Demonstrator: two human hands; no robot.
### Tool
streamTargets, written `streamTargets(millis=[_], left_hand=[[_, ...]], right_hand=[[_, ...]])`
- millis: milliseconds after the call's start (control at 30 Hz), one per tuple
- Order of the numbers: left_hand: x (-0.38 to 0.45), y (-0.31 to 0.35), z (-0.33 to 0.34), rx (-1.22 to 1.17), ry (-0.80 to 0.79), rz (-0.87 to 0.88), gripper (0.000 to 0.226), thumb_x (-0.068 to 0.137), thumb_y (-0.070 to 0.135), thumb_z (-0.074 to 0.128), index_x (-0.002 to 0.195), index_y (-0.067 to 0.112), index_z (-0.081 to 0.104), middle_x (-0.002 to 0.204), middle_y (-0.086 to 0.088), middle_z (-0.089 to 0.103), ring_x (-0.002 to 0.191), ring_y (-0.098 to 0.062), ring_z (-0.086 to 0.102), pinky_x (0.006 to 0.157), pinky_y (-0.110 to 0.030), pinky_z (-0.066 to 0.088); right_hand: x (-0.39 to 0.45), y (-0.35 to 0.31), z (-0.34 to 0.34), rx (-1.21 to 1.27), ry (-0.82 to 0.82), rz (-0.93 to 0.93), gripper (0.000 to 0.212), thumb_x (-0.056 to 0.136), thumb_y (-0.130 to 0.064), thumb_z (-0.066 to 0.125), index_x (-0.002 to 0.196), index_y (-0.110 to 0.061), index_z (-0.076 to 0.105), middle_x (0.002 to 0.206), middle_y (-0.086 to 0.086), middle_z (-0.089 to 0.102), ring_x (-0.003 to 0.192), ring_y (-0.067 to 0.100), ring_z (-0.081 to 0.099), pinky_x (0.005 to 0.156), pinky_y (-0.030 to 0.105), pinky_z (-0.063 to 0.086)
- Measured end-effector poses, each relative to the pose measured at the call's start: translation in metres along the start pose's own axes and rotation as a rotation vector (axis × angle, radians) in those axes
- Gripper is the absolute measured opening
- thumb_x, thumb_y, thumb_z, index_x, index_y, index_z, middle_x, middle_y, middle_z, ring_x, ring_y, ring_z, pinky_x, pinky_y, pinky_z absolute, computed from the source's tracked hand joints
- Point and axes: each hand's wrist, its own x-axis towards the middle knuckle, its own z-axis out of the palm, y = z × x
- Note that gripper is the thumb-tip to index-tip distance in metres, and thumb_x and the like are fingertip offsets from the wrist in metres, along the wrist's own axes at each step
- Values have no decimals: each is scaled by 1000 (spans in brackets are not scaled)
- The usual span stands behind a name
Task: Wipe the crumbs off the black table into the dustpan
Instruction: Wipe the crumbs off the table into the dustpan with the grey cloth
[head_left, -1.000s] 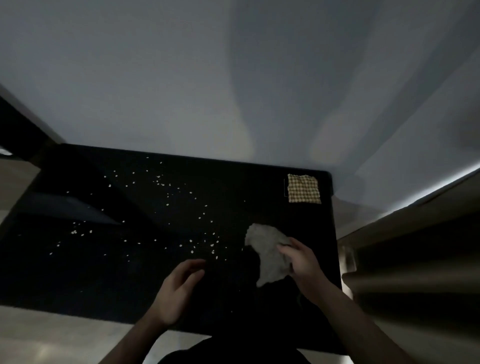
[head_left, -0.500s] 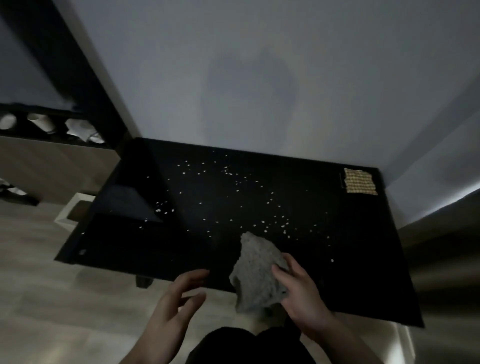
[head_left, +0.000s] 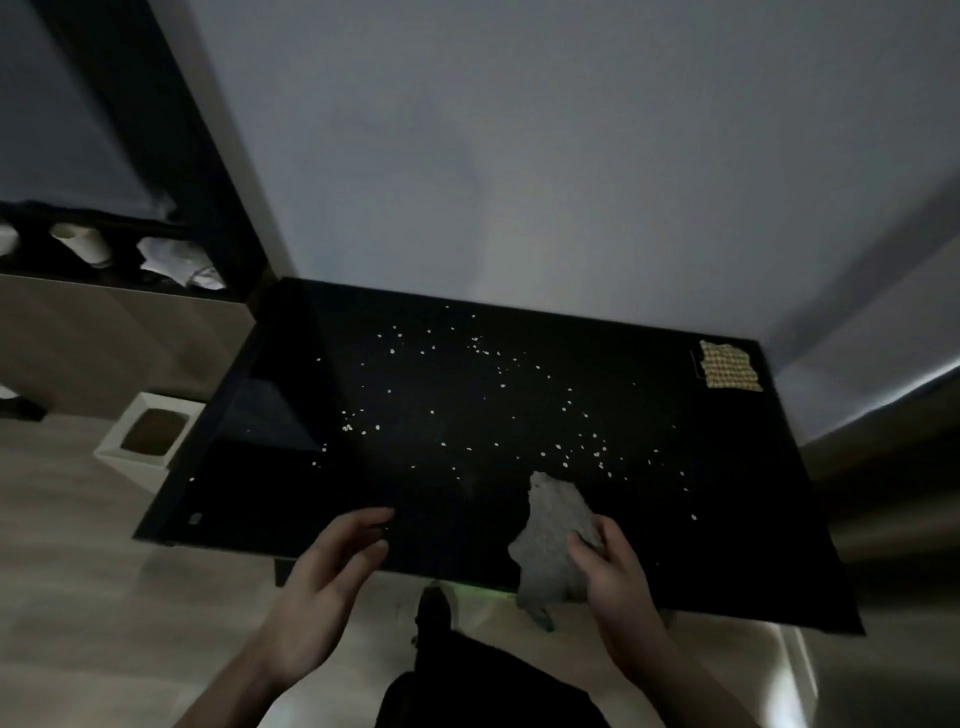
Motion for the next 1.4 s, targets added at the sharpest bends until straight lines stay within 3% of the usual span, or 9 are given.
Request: streamTargets(millis=[133, 300, 500, 667, 801, 901, 1034, 1134, 1401], left_hand=[[25, 1, -32, 0, 53, -14, 29, 98, 24, 59, 122, 40, 66, 114, 14, 69, 106, -5, 64, 85, -22, 50], [49, -4, -91, 65, 173, -41, 29, 96, 18, 63, 119, 35, 70, 117, 14, 70, 112, 5, 62, 84, -3, 48], [77, -17, -155, 79, 213, -142, 25, 99, 28, 58, 121, 35, 68, 120, 14, 68, 116, -2, 59, 93, -27, 44], [123, -15, -198, 47, 128, -157, 24, 100, 28, 56, 119, 37, 68, 113, 12, 72, 109, -6, 66, 94, -33, 52], [166, -4, -237, 58, -27, -66, 26, 100, 24, 56, 122, 32, 67, 114, 10, 71, 106, -2, 66, 90, -21, 50], [191, -15, -276, 75, -156, -48, 27, 101, 22, 56, 123, 33, 66, 116, 5, 71, 108, -8, 67, 94, -30, 52], [203, -42, -329, 150, -252, -39, 28, 100, 13, 57, 117, 31, 69, 112, 8, 72, 107, 0, 66, 87, -12, 51], [200, -63, -365, 192, -294, -70, 27, 100, 13, 57, 117, 29, 70, 114, 7, 71, 108, 3, 64, 85, -4, 48], [205, -116, -417, 183, -182, -202, 29, 100, 18, 58, 108, 42, 73, 113, 11, 72, 113, -11, 63, 101, -38, 47]], right_hand=[[28, -19, 54, -10, -111, 3, 26, 105, -17, 56, 127, -30, 59, 122, -2, 67, 108, 12, 68, 77, 25, 56], [68, -35, 126, -75, -254, 12, 32, 106, -18, 54, 135, -31, 61, 129, -4, 70, 115, 7, 67, 101, 29, 54], [98, -50, 189, -109, -313, 39, 33, 106, -20, 53, 136, -34, 56, 124, -13, 65, 113, 4, 64, 94, 28, 53], [102, -42, 227, -68, -200, 3, 28, 106, -13, 53, 118, -32, 70, 109, -10, 77, 107, 9, 73, 94, 34, 57], [80, -17, 271, -4, -66, 42, 29, 106, -9, 52, 109, -30, 72, 98, -5, 79, 95, 16, 76, 87, 39, 59], [58, -1, 317, 21, 23, 62, 26, 105, -9, 53, 111, -27, 71, 98, -6, 79, 98, 20, 75, 90, 39, 58], [28, 7, 386, 161, 118, 51, 28, 105, -2, 50, 114, -20, 70, 96, -5, 79, 89, 9, 76, 76, 26, 60], [12, 13, 418, 247, 167, 55, 28, 106, -6, 50, 116, -21, 71, 101, 2, 78, 96, 22, 76, 79, 42, 63], [18, 15, 455, 291, 175, 30, 28, 107, -11, 49, 116, -26, 70, 101, 1, 78, 91, 15, 76, 69, 29, 61]])
